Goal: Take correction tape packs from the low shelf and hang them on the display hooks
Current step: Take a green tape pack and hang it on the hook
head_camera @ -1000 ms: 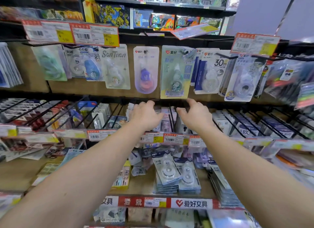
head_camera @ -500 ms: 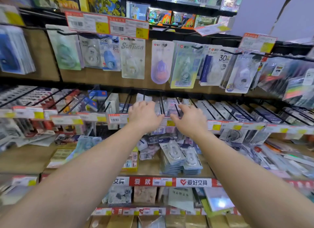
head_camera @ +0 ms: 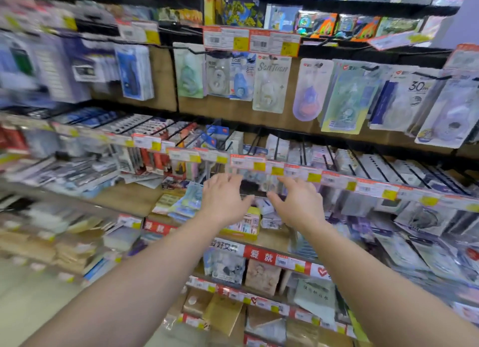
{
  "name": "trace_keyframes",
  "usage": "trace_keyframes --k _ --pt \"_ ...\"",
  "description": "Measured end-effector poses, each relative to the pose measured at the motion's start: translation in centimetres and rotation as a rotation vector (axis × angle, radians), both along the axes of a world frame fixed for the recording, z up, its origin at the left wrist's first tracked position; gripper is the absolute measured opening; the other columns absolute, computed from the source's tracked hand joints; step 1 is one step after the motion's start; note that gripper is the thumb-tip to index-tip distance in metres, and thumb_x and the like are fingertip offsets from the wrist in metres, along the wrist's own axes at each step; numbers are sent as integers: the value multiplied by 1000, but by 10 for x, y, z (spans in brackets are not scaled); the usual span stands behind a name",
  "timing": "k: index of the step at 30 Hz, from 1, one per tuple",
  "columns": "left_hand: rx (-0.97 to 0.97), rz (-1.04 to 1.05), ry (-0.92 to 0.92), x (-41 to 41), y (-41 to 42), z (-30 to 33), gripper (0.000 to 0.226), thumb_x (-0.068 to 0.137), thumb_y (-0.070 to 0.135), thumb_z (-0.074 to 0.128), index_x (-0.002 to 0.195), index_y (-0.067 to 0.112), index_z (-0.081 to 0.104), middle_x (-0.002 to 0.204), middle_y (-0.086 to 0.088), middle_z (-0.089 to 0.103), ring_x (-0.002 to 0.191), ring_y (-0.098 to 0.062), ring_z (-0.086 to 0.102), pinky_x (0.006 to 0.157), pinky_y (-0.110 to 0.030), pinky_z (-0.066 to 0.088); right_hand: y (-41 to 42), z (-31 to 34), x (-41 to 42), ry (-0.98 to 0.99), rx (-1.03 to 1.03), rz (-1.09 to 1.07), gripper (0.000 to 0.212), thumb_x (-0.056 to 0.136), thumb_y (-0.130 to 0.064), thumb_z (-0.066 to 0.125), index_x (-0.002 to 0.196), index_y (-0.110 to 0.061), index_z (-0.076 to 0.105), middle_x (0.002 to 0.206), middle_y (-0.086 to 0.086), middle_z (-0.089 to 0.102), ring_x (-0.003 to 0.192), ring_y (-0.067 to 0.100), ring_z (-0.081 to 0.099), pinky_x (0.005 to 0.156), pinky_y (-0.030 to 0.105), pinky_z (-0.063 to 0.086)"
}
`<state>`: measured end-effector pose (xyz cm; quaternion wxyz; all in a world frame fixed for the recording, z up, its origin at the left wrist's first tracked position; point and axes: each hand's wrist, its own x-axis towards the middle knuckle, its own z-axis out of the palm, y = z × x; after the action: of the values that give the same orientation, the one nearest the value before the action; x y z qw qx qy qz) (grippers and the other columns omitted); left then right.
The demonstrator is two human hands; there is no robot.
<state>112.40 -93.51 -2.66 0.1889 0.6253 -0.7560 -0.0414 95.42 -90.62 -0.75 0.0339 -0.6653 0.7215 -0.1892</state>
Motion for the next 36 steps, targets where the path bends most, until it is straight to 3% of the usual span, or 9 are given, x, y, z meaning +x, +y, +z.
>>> trace_keyframes --k 11,19,24,28,32,36 --pt "171 192 8 106 -30 -43 64 94 58 51 146 24 40 145 -7 48 135 -31 39 108 -40 33 -35 -41 72 -7 123 107 57 95 -56 48 145 -30 42 137 0 55 129 27 44 102 43 40" --pt "310 163 63 170 -105 -82 64 91 59 55 144 25 44 143 -7 51 134 -31 42 106 -41 37 -104 -76 140 -34 243 77 55 95 -51 51 142 -24 47 135 7 57 124 30 50 98 42 45" --pt "478 143 164 193 -159 -113 77 90 63 55 150 20 37 151 -10 44 138 -32 40 108 -43 40 -142 -101 169 -206 385 -1 55 98 -45 50 147 -21 42 138 4 57 111 27 61 81 32 48" --pt "623 131 250 194 -192 -131 79 92 58 56 151 11 35 149 -11 47 132 -31 49 101 -35 45 -165 -126 180 -372 492 -159 49 100 -44 49 140 -16 49 107 6 67 95 27 64 81 34 50" --pt "757 148 365 189 -211 -146 79 93 57 56 153 11 32 146 -11 49 127 -30 52 91 -32 44 -179 -141 189 -408 555 -252 49 103 -40 44 131 -2 56 120 18 66 108 32 61 86 36 48" --pt "824 152 506 187 -220 -161 80 91 59 58 150 11 36 137 -11 56 119 -30 58 88 -32 46 -188 -149 191 -452 596 -353 39 103 -23 49 127 7 58 127 24 62 115 37 59 92 40 49"
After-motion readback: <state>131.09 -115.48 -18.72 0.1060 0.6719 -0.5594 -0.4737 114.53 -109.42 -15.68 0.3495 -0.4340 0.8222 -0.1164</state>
